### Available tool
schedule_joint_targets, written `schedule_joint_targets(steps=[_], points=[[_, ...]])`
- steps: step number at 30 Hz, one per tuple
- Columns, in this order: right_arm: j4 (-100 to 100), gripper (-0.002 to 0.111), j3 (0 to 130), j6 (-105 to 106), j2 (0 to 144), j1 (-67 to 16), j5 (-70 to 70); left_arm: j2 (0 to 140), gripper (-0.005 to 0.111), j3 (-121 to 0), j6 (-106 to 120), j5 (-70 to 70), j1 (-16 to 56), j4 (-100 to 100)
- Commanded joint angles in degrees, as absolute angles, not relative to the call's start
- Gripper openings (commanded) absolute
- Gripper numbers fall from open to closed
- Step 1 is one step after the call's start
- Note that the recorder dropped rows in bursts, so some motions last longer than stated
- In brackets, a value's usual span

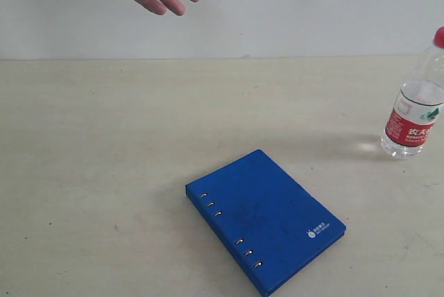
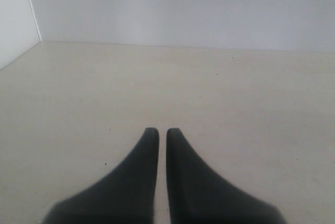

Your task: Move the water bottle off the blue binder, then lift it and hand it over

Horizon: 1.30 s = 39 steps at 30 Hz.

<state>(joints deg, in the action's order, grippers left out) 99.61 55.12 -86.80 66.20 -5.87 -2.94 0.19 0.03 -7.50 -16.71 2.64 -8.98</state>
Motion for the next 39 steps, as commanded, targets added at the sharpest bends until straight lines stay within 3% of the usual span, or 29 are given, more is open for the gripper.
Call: schedule_joint_targets(steps=[1, 6, 17, 20, 26, 28, 31, 35, 39], points=[[99.95, 0.063, 53.07, -76.61, 58.88, -5.75, 17.27, 0.0, 0.005, 0.0, -7.41, -16.28, 2.48, -8.85], [99.95, 0.063, 46.83, -79.0, 54.19, -5.75, 29.18, 0.0, 0.005, 0.0, -7.41, -16.28, 2.48, -8.85], [99.95, 0.062, 33.36, -78.41, 51.28, -6.04, 36.36, 0.0, 0.005, 0.0, -7.41, -16.28, 2.48, -8.85], [99.95, 0.052, 29.8, -79.03, 51.43, -8.41, 34.52, 0.0, 0.005, 0.0, -7.41, -16.28, 2.48, -8.85], [99.95, 0.016, 24.57, -84.05, 51.55, -13.76, 29.58, 0.0, 0.005, 0.0, -7.41, -16.28, 2.48, -8.85], [99.95, 0.011, 24.51, -90.41, 51.82, -14.46, 28.52, 0.0, 0.005, 0.0, -7.41, -16.28, 2.48, -8.85], [99.95, 0.021, 23.89, -96.58, 53.57, -14.46, 25.8, 0.0, 0.005, 0.0, -7.41, -16.28, 2.48, -8.85], [99.95, 0.052, 21.9, -101.3, 59.97, -14.46, 23.99, 0.0, 0.005, 0.0, -7.41, -16.28, 2.48, -8.85], [99.95, 0.053, 26.32, -102.48, 65.29, -14.46, 25.1, 0.0, 0.005, 0.0, -7.41, -16.28, 2.48, -8.85]])
